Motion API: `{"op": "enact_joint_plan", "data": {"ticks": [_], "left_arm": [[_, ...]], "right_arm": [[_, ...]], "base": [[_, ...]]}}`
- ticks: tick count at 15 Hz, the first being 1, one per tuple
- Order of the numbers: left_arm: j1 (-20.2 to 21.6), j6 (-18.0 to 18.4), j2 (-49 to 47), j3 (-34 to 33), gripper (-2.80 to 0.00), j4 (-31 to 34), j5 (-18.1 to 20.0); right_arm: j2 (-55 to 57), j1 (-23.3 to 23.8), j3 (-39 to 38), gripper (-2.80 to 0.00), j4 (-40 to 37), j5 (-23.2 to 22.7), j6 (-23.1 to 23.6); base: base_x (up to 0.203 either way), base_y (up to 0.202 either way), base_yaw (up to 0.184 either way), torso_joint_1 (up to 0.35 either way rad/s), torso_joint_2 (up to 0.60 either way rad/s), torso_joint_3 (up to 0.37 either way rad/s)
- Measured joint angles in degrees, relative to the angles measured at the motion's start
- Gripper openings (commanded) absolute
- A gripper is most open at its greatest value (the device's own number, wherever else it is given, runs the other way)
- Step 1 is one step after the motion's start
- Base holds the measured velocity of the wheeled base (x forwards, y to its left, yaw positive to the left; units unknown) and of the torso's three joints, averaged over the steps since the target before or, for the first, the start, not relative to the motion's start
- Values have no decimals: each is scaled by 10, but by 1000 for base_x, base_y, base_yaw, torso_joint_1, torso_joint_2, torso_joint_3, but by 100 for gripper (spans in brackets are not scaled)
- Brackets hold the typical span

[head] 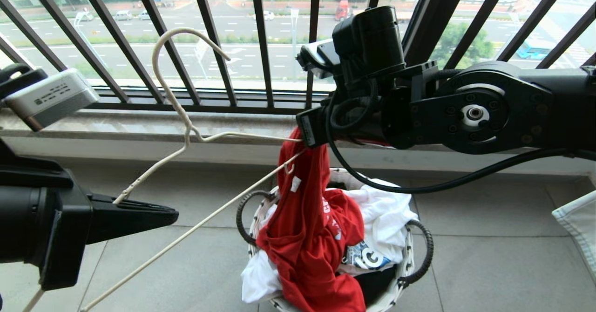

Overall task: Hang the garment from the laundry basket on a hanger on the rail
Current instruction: Hang the clothes on the clothes rack

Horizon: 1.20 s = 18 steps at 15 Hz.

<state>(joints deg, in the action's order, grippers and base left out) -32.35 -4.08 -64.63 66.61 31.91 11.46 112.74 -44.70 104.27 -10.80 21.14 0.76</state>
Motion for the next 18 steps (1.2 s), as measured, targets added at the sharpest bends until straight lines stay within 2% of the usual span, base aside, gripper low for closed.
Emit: {"op": "enact_joint_plan", "data": {"ticks": [4,6,11,13,15,18], "left_arm": [[0,2,0,-32,-280,-59,-12],[0,3,-5,-43,-280,-69,-24],[0,7,-15,-55,-280,-72,-26],[0,9,-16,-70,-280,-105,-28],[0,13,-16,-85,-280,-141,-51],[-1,20,-14,-91,-280,-144,-72]], "right_arm": [[-4,-7,-4,-280,0,0,0],[-7,-13,-4,-280,0,0,0],[-19,-28,-6,-280,-1,0,-1],[-24,-40,-7,-280,-2,1,-14],[-26,-51,-7,-280,-2,1,-19],[-28,-63,-7,-280,-2,1,-23]], "base": [[0,0,0,0,0,0],[0,0,0,0,0,0],[0,0,0,0,0,0],[0,0,0,0,0,0],[0,0,0,0,0,0],[0,0,0,0,0,0]]}}
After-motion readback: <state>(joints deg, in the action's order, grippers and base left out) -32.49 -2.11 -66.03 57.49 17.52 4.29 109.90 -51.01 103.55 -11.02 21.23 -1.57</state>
